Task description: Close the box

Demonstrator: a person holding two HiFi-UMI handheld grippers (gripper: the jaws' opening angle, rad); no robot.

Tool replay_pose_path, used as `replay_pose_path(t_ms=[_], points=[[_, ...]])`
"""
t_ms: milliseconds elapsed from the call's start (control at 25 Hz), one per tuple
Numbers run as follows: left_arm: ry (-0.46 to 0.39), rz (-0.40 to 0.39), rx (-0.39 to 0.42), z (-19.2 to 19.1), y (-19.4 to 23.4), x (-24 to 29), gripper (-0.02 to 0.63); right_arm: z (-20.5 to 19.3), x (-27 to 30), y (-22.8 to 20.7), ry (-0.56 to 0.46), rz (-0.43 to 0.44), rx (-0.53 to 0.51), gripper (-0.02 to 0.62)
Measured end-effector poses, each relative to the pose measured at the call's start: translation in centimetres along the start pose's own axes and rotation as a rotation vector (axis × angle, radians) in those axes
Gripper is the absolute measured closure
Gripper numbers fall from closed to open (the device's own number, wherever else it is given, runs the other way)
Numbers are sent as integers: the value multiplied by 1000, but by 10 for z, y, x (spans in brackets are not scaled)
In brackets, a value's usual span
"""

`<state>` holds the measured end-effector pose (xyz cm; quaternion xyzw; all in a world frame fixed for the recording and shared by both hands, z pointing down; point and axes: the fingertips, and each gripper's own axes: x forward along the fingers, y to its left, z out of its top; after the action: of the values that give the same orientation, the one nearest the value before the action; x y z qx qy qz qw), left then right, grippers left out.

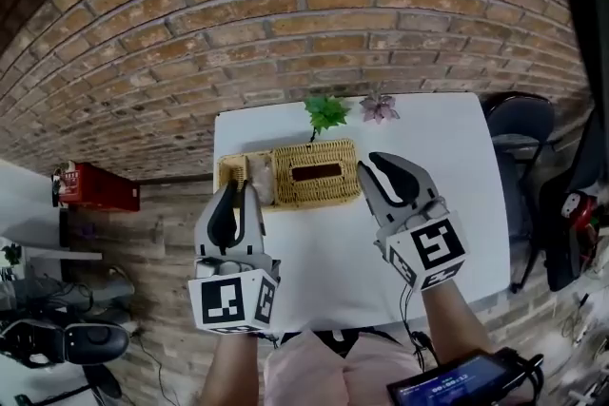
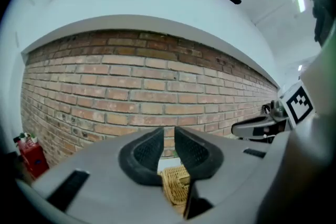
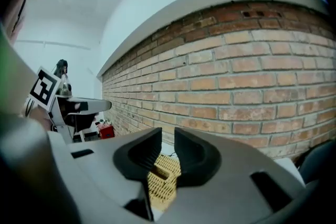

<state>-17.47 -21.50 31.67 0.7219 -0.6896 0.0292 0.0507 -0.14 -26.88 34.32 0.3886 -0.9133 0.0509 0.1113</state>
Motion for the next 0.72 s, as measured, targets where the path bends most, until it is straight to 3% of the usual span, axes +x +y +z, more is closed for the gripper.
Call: replay_pose_path(t_ms=[240, 720], points=[[-79, 20, 54, 56, -25, -41, 551, 50, -42, 23, -99, -15, -82, 594], [-177, 25, 51, 97, -60, -66, 567, 91, -83, 28, -191, -30, -121, 597]])
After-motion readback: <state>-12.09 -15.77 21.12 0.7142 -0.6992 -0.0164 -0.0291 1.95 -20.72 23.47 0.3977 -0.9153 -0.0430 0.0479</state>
